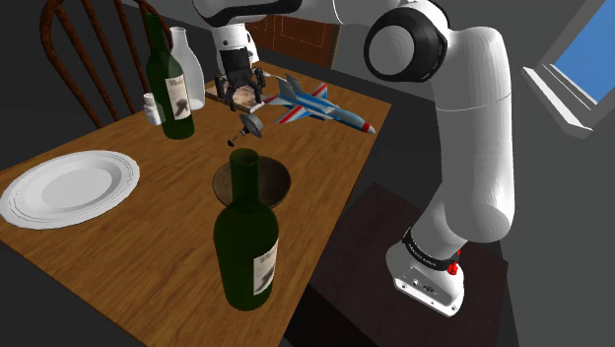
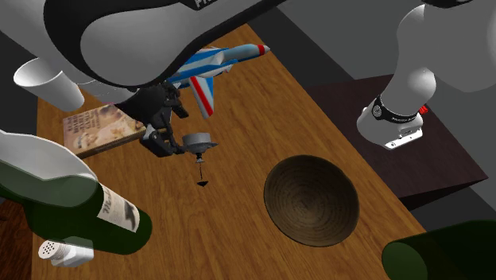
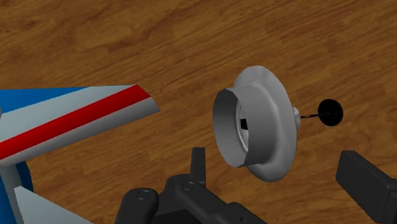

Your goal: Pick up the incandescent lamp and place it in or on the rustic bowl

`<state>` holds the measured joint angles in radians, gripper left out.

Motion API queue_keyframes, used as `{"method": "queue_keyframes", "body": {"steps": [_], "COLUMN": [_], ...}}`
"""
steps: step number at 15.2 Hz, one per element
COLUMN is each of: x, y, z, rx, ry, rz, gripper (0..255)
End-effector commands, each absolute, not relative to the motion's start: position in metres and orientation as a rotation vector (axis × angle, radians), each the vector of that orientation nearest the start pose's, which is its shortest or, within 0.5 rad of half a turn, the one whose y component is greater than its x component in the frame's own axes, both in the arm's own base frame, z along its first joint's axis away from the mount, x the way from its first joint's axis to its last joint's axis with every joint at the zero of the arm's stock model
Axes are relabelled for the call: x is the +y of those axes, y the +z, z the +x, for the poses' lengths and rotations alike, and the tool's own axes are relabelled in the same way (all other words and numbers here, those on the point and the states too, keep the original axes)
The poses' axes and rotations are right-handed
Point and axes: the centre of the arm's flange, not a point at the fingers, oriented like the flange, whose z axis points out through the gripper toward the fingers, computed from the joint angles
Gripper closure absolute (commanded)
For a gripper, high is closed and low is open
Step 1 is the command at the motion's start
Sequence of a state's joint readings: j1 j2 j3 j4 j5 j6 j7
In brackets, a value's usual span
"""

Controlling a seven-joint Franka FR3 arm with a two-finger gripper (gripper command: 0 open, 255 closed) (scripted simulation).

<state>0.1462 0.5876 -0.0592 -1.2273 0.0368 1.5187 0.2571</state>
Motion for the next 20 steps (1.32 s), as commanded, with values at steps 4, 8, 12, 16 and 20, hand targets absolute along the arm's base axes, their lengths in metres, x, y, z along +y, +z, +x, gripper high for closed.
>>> {"method": "queue_keyframes", "body": {"steps": [4,8,12,16,20], "x": [0.079,0.079,0.079,0.079,0.079], "y": [0.388,0.37,0.37,0.37,0.37], "z": [0.685,0.679,0.679,0.679,0.679], "rx": [0.391,0.391,0.391,0.391,0.391], "ry": [0.481,0.481,0.481,0.481,0.481], "rz": [-3.159,-3.159,-3.159,-3.159,-3.159], "gripper": [0,0,0,255,255]}}
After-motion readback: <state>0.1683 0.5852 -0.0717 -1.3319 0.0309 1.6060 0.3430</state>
